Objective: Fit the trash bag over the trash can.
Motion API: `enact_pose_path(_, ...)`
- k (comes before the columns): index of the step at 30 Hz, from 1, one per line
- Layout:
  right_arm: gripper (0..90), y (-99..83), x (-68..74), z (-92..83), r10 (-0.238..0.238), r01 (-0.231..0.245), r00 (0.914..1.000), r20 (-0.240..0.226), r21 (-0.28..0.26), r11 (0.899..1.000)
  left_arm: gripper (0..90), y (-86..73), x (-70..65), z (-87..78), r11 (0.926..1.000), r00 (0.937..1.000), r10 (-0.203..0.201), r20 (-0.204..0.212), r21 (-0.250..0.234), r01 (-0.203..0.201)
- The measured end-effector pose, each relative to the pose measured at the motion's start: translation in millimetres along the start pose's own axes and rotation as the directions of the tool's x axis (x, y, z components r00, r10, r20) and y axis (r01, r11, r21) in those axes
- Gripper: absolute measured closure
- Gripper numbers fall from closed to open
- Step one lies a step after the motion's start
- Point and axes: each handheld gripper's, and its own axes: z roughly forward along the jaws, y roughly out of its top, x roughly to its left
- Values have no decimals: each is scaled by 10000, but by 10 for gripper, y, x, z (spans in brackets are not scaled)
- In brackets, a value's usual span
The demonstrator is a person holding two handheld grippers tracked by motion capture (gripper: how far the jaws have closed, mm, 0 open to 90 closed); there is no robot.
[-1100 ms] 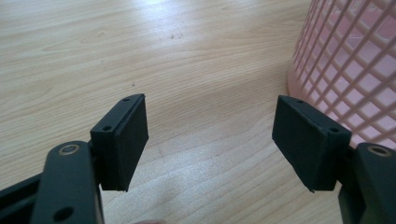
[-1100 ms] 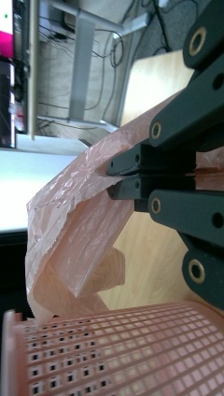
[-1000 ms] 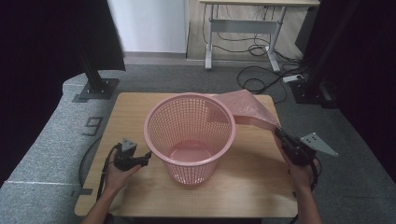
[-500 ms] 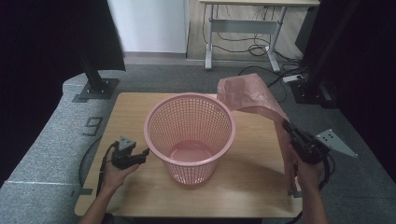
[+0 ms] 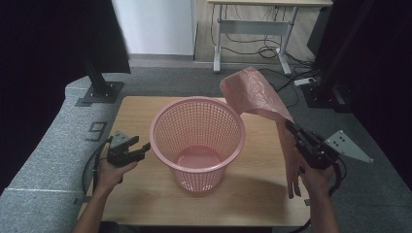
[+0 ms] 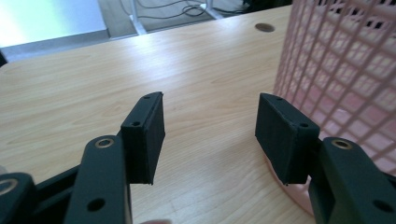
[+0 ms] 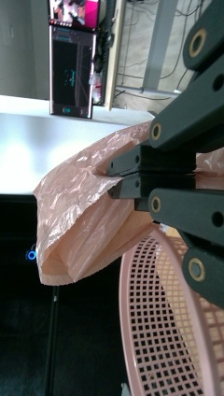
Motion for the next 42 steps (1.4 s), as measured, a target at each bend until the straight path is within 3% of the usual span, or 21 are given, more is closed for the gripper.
enact_pose_path(1, 880, 34, 5, -1, -30, 30, 10000, -29, -62, 10000, 399, 34, -5, -7, 10000, 9997, -24, 249, 89, 22)
enact_pose_path(4, 880, 79, -1, -3, -50, 50, 10000, -20, -129, 9999, 362, 75, -8, -12, 9999, 9993, -83, 365, 142, 78)
enact_pose_path(5, 880, 163, -6, -4, -99, 98, 9999, -74, -148, 9998, 345, 141, 1, -28, 9999, 9982, -128, 581, 103, 123)
enact_pose_path(8, 881, 265, -9, -19, -50, 45, 9998, -179, -287, 9996, 336, 198, 6, -54, 10000, 9974, -23, 714, 7, 22)
enact_pose_path(12, 881, 472, 25, -45, -325, 312, 9991, -266, -491, 9983, 330, 285, 37, -92, 9997, 9967, 114, 807, -242, -95)
enact_pose_path(14, 881, 604, 69, -35, -436, 411, 9973, -587, -427, 9982, 329, 311, 60, -98, 9992, 9963, -26, 858, -407, 61)
enact_pose_path(18, 879, 627, 165, 4, -940, 932, 9914, -915, -120, 9956, 328, 308, 54, -110, 9993, 9963, -4, 858, -384, 37)
enact_pose_path(21, 870, 493, 266, 90, -1221, 1285, 9852, -1200, 474, 9906, 326, 301, 23, -158, 9988, 9944, -23, 1059, -484, 75)
enact_pose_path(31, 862, 100, 311, 291, -885, 1063, 9866, -1374, 1281, 9860, 320, 355, -28, -276, 9967, 9936, 132, 1123, -812, -41)
enact_pose_path(36, 844, -121, 419, 465, -805, 1094, 9820, -1708, 1677, 9798, 320, 389, -49, -334, 9951, 9928, 101, 1196, -988, 18)
enact_pose_path(42, 821, -190, 504, 581, -769, 1220, 9733, -2161, 2036, 9714, 320, 397, -56, -371, 9935, 9930, 37, 1182, -1135, 98)
